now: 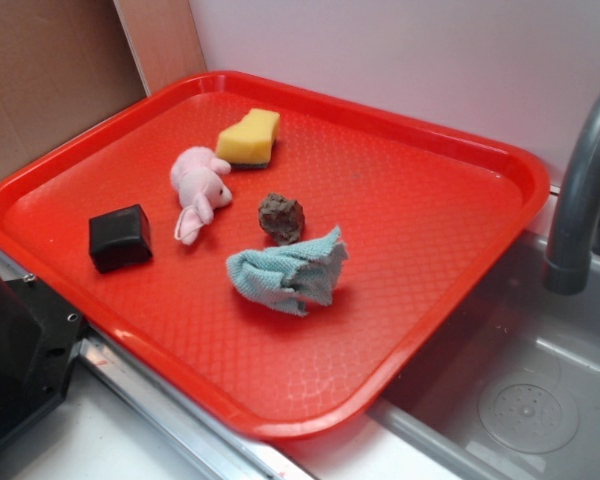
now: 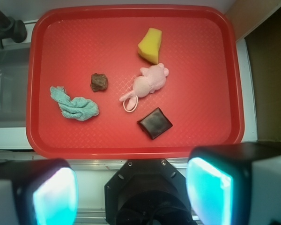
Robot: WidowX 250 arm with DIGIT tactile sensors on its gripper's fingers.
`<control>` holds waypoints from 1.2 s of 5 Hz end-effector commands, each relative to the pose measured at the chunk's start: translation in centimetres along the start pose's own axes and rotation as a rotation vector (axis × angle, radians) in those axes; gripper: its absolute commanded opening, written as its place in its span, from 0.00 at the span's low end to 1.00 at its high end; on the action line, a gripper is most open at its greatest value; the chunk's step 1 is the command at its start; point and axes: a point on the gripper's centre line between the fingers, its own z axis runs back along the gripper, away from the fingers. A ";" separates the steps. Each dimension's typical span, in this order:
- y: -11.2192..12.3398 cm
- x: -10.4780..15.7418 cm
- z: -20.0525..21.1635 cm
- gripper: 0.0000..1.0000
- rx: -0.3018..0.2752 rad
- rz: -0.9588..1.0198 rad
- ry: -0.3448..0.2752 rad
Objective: Grab the blue cloth.
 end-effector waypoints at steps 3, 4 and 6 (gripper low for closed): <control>-2.7 2.8 -2.2 1.00 -0.023 -0.291 -0.115; -4.9 3.5 -4.0 1.00 -0.035 -0.534 -0.178; -8.8 4.5 -9.2 1.00 -0.124 -0.840 -0.132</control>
